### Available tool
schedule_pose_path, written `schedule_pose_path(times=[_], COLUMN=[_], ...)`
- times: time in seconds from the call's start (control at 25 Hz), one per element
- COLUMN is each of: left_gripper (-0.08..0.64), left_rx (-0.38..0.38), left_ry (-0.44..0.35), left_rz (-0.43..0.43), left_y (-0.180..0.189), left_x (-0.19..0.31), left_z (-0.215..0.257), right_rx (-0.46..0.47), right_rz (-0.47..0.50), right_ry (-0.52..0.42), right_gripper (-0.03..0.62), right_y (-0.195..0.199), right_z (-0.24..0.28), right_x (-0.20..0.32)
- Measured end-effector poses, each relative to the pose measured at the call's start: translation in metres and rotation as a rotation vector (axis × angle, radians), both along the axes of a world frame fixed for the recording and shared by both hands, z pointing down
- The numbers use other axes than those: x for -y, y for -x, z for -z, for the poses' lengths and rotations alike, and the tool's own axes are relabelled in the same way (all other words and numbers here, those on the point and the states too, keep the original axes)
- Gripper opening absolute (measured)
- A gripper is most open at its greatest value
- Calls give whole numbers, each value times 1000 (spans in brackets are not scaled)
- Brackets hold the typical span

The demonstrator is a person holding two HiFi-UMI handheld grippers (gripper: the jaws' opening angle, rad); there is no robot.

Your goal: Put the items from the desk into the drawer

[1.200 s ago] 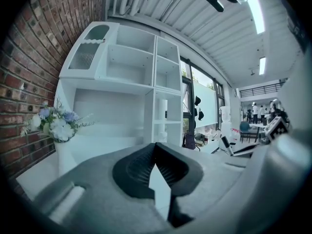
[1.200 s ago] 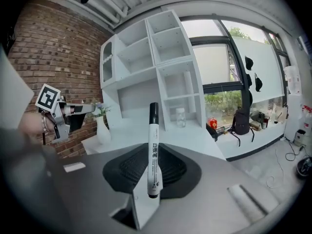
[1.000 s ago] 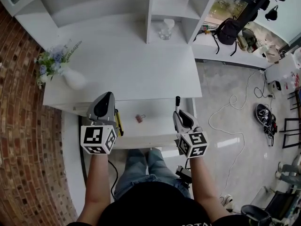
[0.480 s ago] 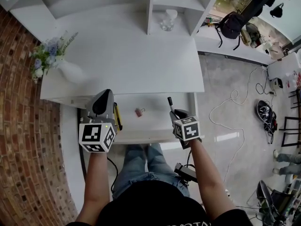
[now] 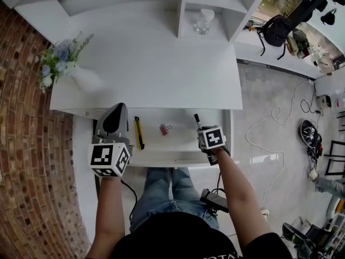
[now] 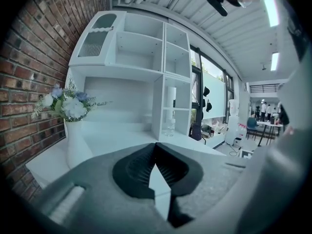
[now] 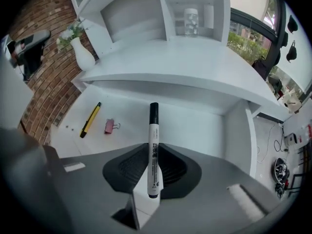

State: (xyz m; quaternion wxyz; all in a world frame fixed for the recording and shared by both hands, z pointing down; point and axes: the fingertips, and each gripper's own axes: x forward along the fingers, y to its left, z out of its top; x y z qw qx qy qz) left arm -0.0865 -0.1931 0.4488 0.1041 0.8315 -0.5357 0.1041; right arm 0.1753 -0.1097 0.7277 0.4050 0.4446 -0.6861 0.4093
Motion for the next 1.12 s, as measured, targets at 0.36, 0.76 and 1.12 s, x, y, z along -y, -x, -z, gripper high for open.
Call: schedule_pose_path(times=[0.36, 0.76, 1.12], left_gripper=[-2, -2, -2], left_rx=[26, 23, 9], left_ry=[3, 16, 2], left_rz=[22, 49, 43], left_y=[3, 11, 14], left_x=[4, 2, 5], left_z=[3, -3, 6], right_rx=[-92, -148, 68], right_rz=[-18, -58, -62], right_ry=[103, 115, 108], right_gripper=[81, 83, 405], right_y=[-15, -25, 7], right_z=[-49, -58, -44], right_x=[-2, -6, -9])
